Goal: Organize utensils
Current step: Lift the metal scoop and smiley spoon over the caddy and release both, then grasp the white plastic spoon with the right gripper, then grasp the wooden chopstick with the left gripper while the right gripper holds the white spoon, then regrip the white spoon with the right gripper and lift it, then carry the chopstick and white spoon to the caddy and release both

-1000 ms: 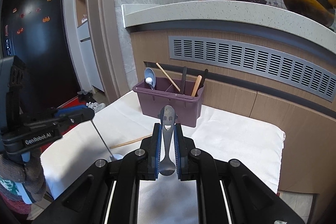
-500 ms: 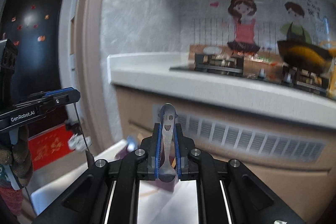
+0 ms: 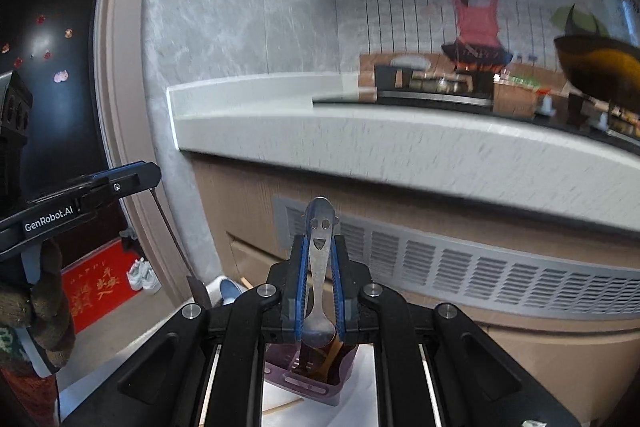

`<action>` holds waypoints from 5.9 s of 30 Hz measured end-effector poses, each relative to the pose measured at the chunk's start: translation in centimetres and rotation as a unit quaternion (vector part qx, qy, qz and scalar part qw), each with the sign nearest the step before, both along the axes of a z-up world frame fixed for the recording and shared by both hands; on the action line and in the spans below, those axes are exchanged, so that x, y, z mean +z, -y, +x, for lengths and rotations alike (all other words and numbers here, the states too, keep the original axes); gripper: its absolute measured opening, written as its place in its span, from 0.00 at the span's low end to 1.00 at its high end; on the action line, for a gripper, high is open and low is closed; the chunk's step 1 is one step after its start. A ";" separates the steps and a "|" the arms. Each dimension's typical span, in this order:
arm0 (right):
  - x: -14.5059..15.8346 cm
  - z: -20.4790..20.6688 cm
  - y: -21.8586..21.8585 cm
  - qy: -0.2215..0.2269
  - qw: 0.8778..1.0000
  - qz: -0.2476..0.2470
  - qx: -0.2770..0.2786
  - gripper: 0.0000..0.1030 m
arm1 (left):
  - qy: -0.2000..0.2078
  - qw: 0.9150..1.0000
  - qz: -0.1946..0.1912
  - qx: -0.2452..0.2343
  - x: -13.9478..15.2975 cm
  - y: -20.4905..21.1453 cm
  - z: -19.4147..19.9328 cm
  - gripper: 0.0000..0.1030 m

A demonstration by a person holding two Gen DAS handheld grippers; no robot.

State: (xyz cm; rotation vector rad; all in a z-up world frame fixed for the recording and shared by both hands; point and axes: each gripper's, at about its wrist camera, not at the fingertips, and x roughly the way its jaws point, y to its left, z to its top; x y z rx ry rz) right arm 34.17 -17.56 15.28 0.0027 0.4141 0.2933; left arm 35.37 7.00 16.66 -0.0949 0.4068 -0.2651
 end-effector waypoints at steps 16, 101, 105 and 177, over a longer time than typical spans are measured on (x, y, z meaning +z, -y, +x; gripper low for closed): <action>-10.5 6.0 -0.8 -0.154 0.987 0.019 0.052 0.11 | -0.125 0.992 -0.020 -0.028 -10.0 1.2 4.5 0.28; -21.0 -9.6 3.7 -0.260 0.959 -0.061 0.099 0.07 | -0.337 0.924 0.144 -0.108 -24.2 9.7 -3.4 0.19; -20.8 -9.6 3.8 -0.258 0.959 -0.056 0.100 0.07 | -0.330 0.931 0.120 -0.098 -24.0 8.2 -4.1 0.07; -8.1 -10.6 2.2 -0.101 0.994 0.007 0.049 0.30 | -0.093 0.993 -0.013 -0.067 -7.4 3.6 -12.6 0.05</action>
